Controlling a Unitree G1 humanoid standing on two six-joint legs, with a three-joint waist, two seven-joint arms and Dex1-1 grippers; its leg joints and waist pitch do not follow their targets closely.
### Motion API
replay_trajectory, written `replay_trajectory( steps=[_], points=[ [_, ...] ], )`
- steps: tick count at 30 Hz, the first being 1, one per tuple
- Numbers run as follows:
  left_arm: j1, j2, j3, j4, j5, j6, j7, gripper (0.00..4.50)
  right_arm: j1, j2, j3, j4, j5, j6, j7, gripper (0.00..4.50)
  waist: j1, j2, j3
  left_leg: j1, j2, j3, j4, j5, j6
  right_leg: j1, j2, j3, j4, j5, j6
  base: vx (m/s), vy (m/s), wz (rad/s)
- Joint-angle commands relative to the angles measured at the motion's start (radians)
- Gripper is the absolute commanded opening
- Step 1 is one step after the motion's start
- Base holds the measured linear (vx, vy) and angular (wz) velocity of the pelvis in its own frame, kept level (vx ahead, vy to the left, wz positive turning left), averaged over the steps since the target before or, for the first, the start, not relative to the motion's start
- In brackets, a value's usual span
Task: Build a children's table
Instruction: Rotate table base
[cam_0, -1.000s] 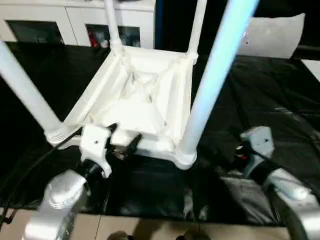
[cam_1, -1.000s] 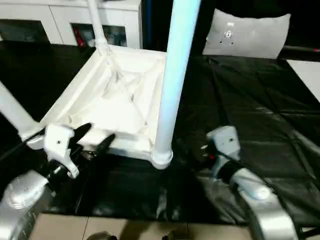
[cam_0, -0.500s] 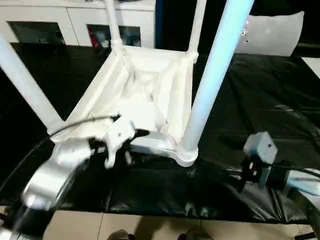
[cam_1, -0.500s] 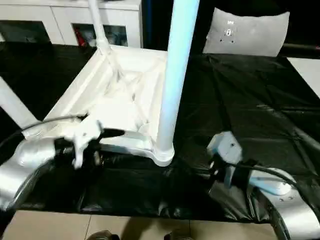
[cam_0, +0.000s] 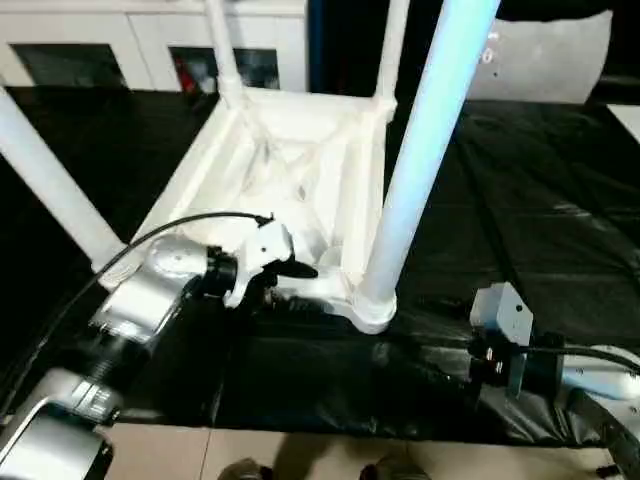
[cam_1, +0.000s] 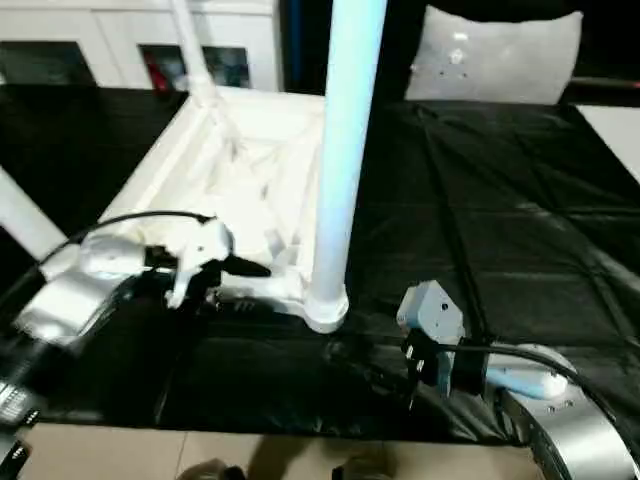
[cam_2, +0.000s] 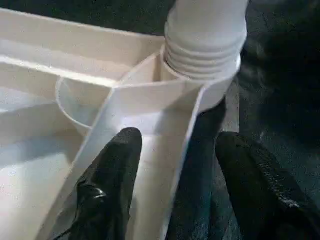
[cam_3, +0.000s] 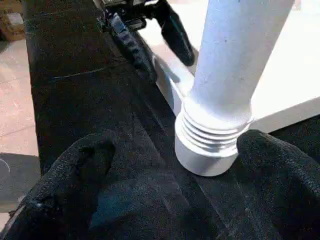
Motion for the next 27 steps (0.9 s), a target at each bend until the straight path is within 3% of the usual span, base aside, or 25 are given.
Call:
replay_trajectory(
  steps=[1, 4, 10, 16, 23, 27],
  points=[
    [-0.023, -0.008, -0.017, 0.04, 0.026, -0.038, -0.019, 2.35, 0.004, -0.004, 0.004, -0.014, -0.005, 0.003, -0.005, 4.5, 0.004, 0.001, -0.063, -0.004, 0.053, -0.005, -0.071, -0.036, 0.082, 0.059, -0.085, 0.048, -0.082, 0.059, -0.294, 0.0, 0.0, 0.0],
    [-0.037, -0.015, -0.021, 0.079, 0.042, -0.068, -0.019, 2.07, 0.007, -0.005, 0.003, -0.017, -0.005, 0.005, -0.005, 4.5, 0.005, -0.001, -0.063, -0.006, 0.054, -0.006, -0.071, -0.028, 0.085, 0.061, -0.085, 0.047, -0.08, 0.096, -0.3, 0.0, 0.0, 0.0],
    [-0.06, -0.031, -0.018, 0.15, 0.058, -0.118, -0.037, 1.47, 0.007, -0.006, 0.007, -0.023, -0.004, 0.009, -0.007, 4.5, 0.006, -0.003, -0.058, -0.003, 0.056, -0.005, -0.076, -0.06, 0.08, 0.057, -0.086, 0.047, -0.087, 0.037, -0.297, 0.0, 0.0, 0.0],
    [-0.073, -0.042, -0.021, 0.199, 0.078, -0.164, -0.049, 1.05, -0.006, 0.004, 0.03, -0.063, -0.005, 0.045, -0.029, 4.5, 0.006, -0.003, -0.057, -0.003, 0.058, -0.006, -0.079, -0.058, 0.075, 0.057, -0.088, 0.049, -0.088, 0.033, -0.289, 0.0, 0.0, 0.0],
    [-0.095, -0.051, -0.028, 0.255, 0.106, -0.213, -0.06, 0.62, -0.044, 0.029, 0.068, -0.051, -0.022, 0.061, -0.049, 4.5, 0.009, 0.0, -0.062, -0.002, 0.059, -0.005, -0.08, -0.018, 0.079, 0.057, -0.089, 0.049, -0.082, 0.115, -0.293, 0.0, 0.0, 0.0],
    [-0.099, -0.056, -0.025, 0.264, 0.108, -0.216, -0.069, 0.19, -0.048, 0.033, 0.073, -0.03, -0.028, 0.049, -0.048, 4.5, 0.01, -0.001, -0.06, -0.002, 0.06, -0.004, -0.082, -0.028, 0.075, 0.059, -0.091, 0.049, -0.083, 0.114, -0.299, 0.0, 0.0, 0.0]
  ],
)
